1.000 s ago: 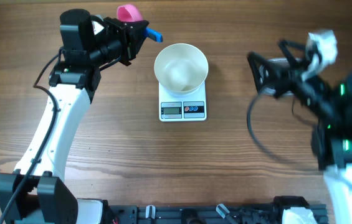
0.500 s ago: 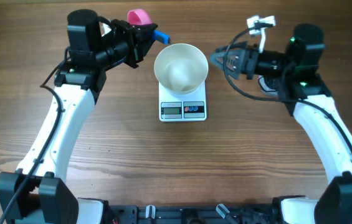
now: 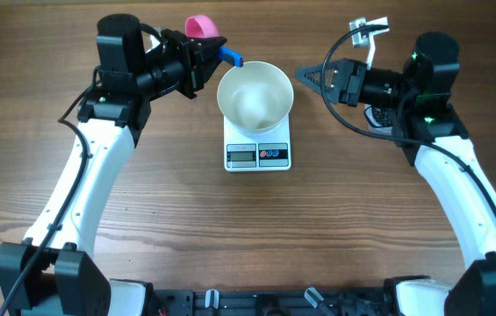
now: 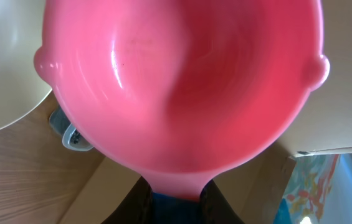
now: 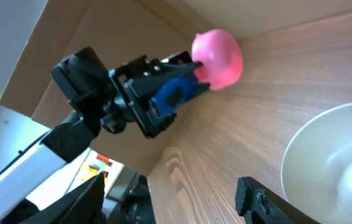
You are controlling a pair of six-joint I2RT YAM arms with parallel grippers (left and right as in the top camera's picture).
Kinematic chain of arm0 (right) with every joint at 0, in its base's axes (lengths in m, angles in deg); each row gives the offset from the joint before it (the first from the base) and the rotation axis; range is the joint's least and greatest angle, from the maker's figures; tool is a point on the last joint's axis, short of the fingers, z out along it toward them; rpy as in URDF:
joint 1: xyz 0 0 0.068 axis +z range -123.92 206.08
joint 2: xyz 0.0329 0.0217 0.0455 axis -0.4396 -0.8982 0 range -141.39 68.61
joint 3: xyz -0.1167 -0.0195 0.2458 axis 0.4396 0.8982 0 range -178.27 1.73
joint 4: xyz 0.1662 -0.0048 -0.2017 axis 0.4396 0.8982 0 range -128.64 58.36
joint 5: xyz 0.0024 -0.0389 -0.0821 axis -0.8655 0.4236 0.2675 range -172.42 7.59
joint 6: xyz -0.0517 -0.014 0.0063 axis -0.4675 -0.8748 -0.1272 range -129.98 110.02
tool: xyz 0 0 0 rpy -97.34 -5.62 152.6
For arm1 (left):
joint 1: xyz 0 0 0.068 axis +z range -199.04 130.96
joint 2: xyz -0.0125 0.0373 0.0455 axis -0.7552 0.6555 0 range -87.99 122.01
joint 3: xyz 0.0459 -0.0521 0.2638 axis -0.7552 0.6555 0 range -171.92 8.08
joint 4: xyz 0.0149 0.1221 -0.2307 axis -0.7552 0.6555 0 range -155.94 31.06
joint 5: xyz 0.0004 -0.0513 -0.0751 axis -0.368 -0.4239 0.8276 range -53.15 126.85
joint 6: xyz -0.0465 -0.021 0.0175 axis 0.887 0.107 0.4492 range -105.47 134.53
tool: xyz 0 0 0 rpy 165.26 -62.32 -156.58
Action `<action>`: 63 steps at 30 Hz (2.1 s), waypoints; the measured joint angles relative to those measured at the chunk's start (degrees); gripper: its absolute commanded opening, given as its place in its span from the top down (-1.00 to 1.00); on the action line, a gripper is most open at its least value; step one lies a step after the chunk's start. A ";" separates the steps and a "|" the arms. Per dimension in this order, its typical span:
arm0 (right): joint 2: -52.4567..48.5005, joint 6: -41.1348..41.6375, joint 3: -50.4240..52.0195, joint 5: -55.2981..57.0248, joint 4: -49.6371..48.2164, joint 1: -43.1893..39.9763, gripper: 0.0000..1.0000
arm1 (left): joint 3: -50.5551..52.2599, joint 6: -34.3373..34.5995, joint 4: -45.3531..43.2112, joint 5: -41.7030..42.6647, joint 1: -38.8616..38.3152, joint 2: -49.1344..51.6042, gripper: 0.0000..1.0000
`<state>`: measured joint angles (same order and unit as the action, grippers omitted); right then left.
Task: Scoop item into bowl and weigh 150g on scale
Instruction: 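Close the right gripper on the blue handle beside the left gripper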
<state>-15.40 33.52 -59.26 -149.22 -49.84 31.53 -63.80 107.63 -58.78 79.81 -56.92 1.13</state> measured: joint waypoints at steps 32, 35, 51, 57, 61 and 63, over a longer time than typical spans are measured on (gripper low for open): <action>0.33 -20.48 -26.88 38.82 45.72 9.88 -0.97 | 0.00 -2.82 5.29 -2.14 0.00 0.00 0.92; 0.31 -21.29 -26.88 37.44 44.96 9.97 -0.47 | 0.00 -2.82 5.29 -2.14 0.00 0.00 0.92; -6.32 -18.01 -26.88 33.38 42.32 17.22 -0.02 | 0.00 -0.98 4.83 -2.16 -2.62 0.00 0.92; -6.75 -17.81 -26.88 33.38 41.66 18.97 -0.01 | 0.00 3.06 4.63 -2.14 -4.26 0.00 0.91; -6.99 -16.65 -26.88 33.62 41.59 19.12 0.04 | 0.00 5.03 3.63 -2.14 -4.83 0.00 0.82; -7.19 -15.63 -26.88 33.86 41.57 19.17 0.06 | 0.00 5.68 2.01 -2.12 -5.33 0.00 0.92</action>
<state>-22.59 17.90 -86.14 -115.36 -8.27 50.70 -63.80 113.32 -56.77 77.69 -62.25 1.13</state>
